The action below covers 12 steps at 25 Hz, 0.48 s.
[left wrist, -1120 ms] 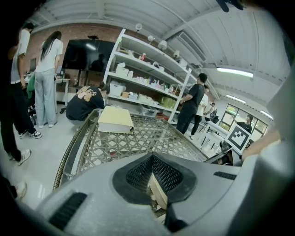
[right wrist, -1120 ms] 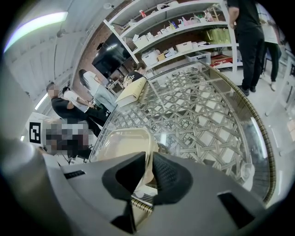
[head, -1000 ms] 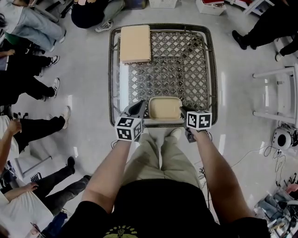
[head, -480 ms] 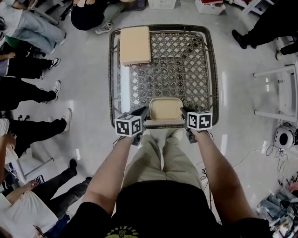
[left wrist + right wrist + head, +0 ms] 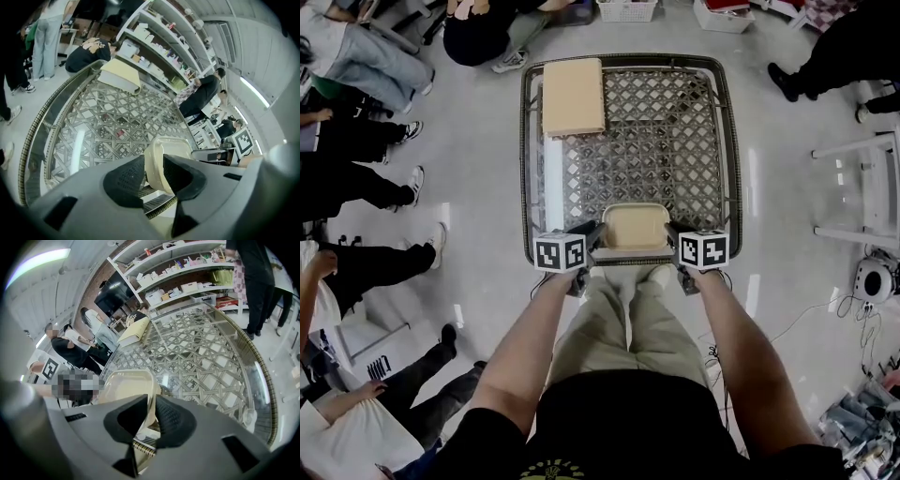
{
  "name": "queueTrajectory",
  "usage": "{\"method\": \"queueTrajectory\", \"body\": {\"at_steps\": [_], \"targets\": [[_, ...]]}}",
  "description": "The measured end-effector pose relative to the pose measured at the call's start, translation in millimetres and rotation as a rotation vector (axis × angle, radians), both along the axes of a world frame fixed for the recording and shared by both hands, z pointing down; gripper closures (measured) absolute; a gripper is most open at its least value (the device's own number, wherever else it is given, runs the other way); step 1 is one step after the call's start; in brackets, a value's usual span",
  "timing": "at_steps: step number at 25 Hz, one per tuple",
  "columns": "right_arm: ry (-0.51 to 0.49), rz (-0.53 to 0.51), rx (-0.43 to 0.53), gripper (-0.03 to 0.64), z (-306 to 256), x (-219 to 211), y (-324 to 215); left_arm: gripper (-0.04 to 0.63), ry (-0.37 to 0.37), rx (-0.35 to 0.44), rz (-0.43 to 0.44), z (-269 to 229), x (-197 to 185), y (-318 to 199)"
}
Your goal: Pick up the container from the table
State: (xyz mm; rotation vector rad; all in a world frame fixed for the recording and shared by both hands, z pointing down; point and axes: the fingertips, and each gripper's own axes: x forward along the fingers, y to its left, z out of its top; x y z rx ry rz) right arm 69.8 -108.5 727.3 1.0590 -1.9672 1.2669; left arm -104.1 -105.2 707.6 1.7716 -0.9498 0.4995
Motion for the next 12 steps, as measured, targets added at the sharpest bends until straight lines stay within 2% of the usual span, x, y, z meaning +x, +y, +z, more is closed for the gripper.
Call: {"method": "queueTrajectory", "body": {"at_steps": [5, 12], "targets": [[0.006, -0.003, -0.001, 0.569, -1.5, -0.1, 0.5, 0.489, 0.015, -0.041, 0.041, 7.7, 6.6, 2.9], [0.006, -0.011, -0.002, 0.568, -1.7, -0.6, -0.7, 0.514, 0.034, -0.046, 0.065, 11.0, 7.9, 0.8]]}}
